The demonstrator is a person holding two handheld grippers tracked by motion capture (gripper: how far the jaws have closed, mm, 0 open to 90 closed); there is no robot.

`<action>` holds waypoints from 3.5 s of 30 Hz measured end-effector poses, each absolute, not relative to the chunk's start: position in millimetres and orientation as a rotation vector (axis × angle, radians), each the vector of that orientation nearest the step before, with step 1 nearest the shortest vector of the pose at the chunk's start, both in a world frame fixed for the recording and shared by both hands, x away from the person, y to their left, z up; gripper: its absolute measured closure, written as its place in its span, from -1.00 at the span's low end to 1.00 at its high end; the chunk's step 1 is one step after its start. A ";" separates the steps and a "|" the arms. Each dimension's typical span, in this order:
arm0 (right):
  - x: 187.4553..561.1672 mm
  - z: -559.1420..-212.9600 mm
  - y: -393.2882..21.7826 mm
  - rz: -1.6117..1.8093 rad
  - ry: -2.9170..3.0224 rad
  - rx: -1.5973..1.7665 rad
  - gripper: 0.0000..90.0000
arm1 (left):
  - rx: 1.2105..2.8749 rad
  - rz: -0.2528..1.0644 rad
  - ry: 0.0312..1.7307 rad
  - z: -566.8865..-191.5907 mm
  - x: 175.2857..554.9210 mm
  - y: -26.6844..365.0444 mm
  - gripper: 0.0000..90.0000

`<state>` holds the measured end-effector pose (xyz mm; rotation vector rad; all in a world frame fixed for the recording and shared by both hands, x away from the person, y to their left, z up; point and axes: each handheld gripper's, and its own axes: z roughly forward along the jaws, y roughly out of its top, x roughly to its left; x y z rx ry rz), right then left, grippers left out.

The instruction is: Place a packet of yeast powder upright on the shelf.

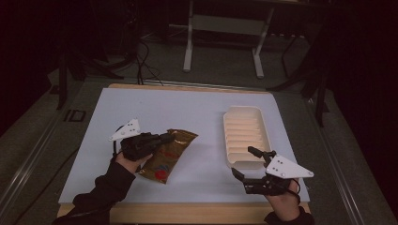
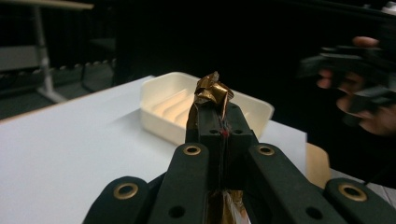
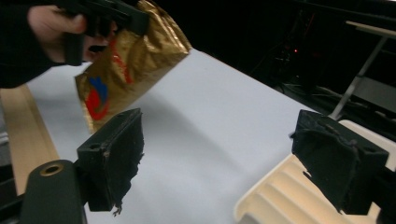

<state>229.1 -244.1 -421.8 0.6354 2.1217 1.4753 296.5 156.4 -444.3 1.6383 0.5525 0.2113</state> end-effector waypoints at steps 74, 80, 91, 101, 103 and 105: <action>310.7 -366.1 -121.4 1.004 3.023 0.106 0.68 | 1.564 0.097 0.349 -444.5 269.8 126.8 0.72; 314.7 -350.1 -126.7 0.982 2.962 0.094 0.70 | 1.518 0.103 0.392 -438.5 269.0 135.1 -0.38; 322.7 -316.5 -159.0 0.968 2.826 0.024 0.70 | 1.592 0.177 0.493 -443.1 266.3 157.2 -0.77; 330.1 -290.6 -202.7 0.926 2.750 0.048 0.70 | 1.606 0.237 0.605 -457.1 264.2 178.8 -0.91; 330.3 -287.0 -211.4 0.913 2.736 0.059 0.70 | 1.591 0.317 0.612 -460.2 261.7 182.4 -0.92; 330.7 -284.8 -220.0 0.900 2.732 0.087 0.70 | 1.588 0.301 0.632 -462.5 262.3 186.4 -0.93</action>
